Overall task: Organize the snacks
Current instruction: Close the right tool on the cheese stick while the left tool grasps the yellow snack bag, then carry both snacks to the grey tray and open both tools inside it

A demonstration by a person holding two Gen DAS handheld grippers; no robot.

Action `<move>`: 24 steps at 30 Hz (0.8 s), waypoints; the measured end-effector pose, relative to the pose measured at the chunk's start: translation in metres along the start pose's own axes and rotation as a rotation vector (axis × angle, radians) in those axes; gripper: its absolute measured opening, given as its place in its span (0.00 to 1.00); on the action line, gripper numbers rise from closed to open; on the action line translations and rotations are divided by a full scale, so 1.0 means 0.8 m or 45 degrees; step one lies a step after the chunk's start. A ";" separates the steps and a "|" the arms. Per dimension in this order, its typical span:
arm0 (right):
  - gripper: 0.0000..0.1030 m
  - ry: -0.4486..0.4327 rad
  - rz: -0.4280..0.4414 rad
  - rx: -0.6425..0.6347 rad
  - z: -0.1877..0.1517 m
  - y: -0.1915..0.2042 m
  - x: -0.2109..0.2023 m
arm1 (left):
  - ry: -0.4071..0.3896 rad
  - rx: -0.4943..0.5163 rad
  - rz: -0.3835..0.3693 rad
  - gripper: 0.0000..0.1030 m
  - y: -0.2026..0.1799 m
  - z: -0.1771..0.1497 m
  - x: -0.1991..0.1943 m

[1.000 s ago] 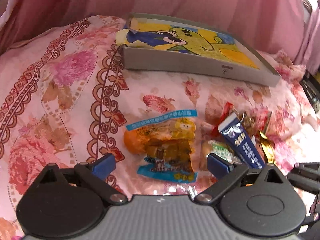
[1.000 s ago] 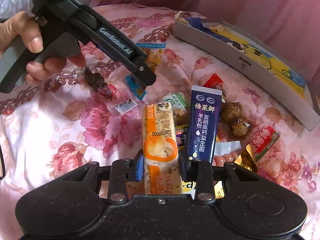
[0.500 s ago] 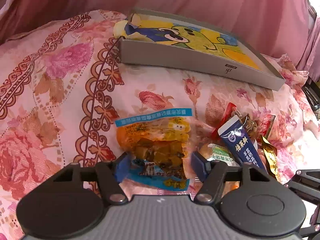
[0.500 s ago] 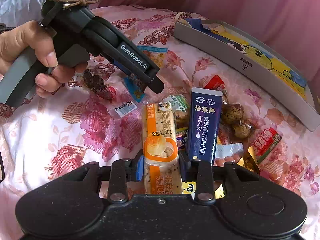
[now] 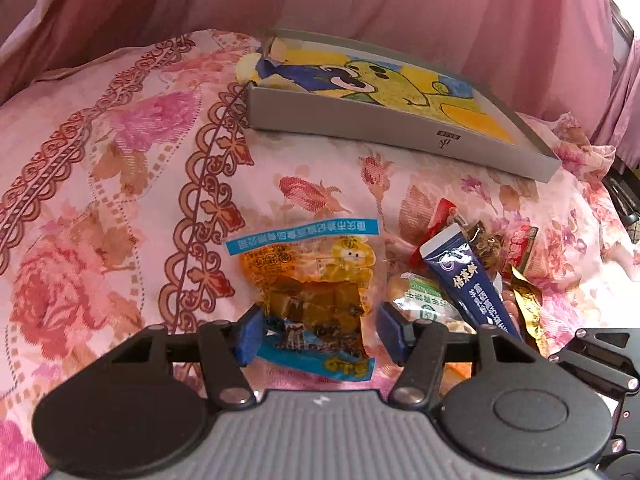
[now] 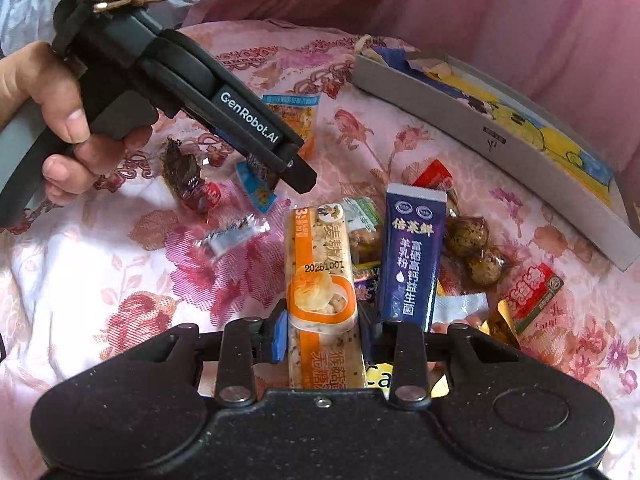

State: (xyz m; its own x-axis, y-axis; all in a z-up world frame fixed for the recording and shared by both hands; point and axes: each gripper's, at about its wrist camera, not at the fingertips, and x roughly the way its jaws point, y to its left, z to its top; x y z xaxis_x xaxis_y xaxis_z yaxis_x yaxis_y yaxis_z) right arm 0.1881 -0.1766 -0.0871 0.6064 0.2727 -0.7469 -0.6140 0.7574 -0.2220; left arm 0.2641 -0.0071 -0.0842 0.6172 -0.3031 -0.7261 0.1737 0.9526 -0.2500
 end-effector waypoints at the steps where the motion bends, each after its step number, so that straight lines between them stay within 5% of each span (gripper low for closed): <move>1: 0.35 -0.012 -0.001 -0.008 0.000 0.002 -0.002 | -0.007 -0.006 0.004 0.62 0.000 -0.001 -0.004; 13: 0.35 -0.242 -0.201 0.022 0.023 -0.015 -0.037 | -0.225 -0.040 0.031 0.62 -0.009 0.029 -0.046; 20: 0.35 -0.450 -0.450 0.241 0.053 -0.079 -0.042 | -0.341 -0.047 0.028 0.62 -0.034 0.086 -0.042; 24: 0.35 -0.543 -0.496 0.430 0.061 -0.119 -0.038 | -0.399 -0.074 0.061 0.62 -0.052 0.122 -0.027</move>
State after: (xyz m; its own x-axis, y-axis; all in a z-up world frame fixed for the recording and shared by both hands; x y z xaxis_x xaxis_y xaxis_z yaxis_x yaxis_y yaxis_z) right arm 0.2525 -0.2278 -0.0123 0.9409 0.0998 -0.3235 -0.1600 0.9732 -0.1651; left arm 0.3186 -0.0375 0.0043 0.8315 -0.2259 -0.5075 0.1003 0.9596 -0.2628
